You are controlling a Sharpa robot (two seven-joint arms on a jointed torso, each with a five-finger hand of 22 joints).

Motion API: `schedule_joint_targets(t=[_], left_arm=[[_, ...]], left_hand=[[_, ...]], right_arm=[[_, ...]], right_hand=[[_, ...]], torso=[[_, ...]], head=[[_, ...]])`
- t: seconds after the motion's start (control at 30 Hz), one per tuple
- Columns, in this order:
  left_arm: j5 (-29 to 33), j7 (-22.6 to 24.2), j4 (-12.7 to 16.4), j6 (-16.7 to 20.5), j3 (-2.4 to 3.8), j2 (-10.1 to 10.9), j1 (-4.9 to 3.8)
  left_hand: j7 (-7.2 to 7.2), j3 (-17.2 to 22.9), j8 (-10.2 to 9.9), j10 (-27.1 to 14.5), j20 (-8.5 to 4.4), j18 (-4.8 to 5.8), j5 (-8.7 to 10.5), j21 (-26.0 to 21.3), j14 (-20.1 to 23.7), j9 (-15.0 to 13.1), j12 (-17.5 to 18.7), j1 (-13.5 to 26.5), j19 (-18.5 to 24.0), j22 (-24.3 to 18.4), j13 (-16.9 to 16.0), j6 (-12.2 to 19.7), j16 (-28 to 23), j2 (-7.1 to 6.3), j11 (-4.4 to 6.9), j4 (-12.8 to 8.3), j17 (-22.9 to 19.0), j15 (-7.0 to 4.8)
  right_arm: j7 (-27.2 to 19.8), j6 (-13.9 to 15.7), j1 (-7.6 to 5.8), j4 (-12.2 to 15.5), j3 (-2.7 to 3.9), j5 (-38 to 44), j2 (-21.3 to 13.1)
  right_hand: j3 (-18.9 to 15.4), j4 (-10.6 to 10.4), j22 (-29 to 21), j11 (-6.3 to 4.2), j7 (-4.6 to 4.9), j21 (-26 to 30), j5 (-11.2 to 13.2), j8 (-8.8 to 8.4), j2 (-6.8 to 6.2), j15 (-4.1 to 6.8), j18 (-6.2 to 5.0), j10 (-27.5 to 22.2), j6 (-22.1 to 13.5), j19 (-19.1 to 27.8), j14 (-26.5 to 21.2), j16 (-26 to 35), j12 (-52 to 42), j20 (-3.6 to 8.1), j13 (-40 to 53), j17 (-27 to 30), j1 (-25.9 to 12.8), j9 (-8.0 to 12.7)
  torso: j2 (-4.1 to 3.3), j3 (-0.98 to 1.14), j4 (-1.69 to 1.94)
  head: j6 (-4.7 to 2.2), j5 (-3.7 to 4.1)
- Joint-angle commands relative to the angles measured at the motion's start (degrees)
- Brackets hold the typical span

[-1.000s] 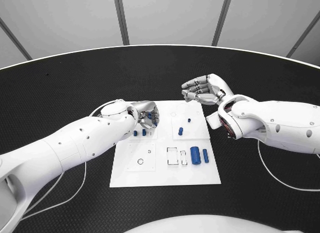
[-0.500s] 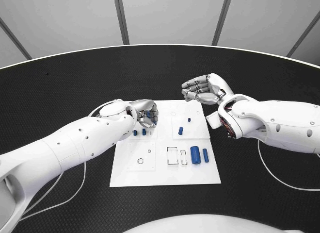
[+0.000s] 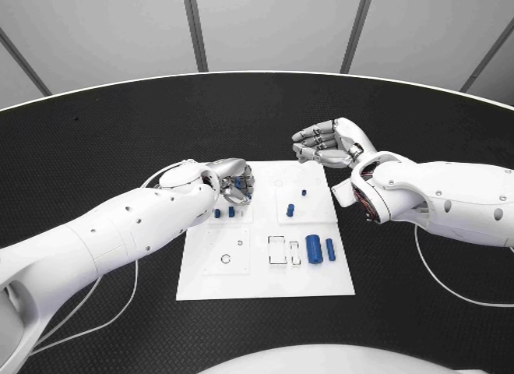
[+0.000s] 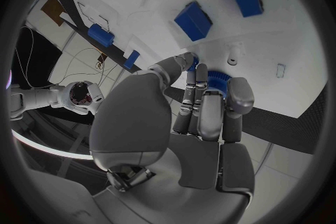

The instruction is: Assemble the parts on the task board

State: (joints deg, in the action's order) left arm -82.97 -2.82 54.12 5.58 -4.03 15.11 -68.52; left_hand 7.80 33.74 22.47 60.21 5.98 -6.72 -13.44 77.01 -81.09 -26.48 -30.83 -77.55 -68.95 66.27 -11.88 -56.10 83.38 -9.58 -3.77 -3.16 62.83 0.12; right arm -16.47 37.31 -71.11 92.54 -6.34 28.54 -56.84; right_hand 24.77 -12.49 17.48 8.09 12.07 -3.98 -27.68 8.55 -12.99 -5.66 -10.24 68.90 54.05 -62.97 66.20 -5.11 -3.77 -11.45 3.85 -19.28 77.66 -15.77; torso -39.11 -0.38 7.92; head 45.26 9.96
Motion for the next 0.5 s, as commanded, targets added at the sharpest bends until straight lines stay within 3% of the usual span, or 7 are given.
schedule_joint_targets(t=[0.03, 0.5], left_arm=[[0.16, -0.02, 0.13, 0.04, 0.00, 0.11, 0.00], [2.05, -0.32, 1.93, 0.08, 0.01, 1.55, -0.01]], left_hand=[[0.05, 0.14, 0.38, 0.56, 0.00, 0.65, -0.30, 0.34, -0.40, -0.10, 0.21, 0.39, -0.62, 0.20, -0.09, -0.61, -0.09, 0.35, 0.07, -0.21, -0.10, -0.11], [0.33, 0.75, -0.05, 0.70, -0.10, 0.63, -0.47, 0.32, -0.75, -0.30, 1.22, 0.64, -0.58, 0.09, -0.07, -0.61, -0.07, 0.90, -0.14, 0.01, 0.09, -0.03]], right_arm=[[-0.03, 0.03, 0.00, 0.03, 0.00, 0.00, -0.03], [-0.12, 0.06, 0.00, 0.03, 0.01, 0.00, -0.12]], right_hand=[[0.44, 0.11, -0.19, 0.00, -0.02, -0.22, -0.44, -0.04, 0.27, 0.18, -0.24, 0.01, 0.31, -0.43, 0.35, 0.06, -0.12, -0.01, -0.04, 0.04, 0.11, -0.02], [0.47, 0.13, -0.24, -0.02, -0.04, -0.23, -0.53, -0.02, 0.26, 0.20, -0.24, 0.04, 0.34, -0.47, 0.38, 0.06, -0.12, 0.01, -0.04, 0.04, 0.08, -0.03]], torso=[[0.03, -0.01, 0.06], [0.23, -0.02, 0.08]], head=[[0.01, 0.02], [-0.20, -0.12]])
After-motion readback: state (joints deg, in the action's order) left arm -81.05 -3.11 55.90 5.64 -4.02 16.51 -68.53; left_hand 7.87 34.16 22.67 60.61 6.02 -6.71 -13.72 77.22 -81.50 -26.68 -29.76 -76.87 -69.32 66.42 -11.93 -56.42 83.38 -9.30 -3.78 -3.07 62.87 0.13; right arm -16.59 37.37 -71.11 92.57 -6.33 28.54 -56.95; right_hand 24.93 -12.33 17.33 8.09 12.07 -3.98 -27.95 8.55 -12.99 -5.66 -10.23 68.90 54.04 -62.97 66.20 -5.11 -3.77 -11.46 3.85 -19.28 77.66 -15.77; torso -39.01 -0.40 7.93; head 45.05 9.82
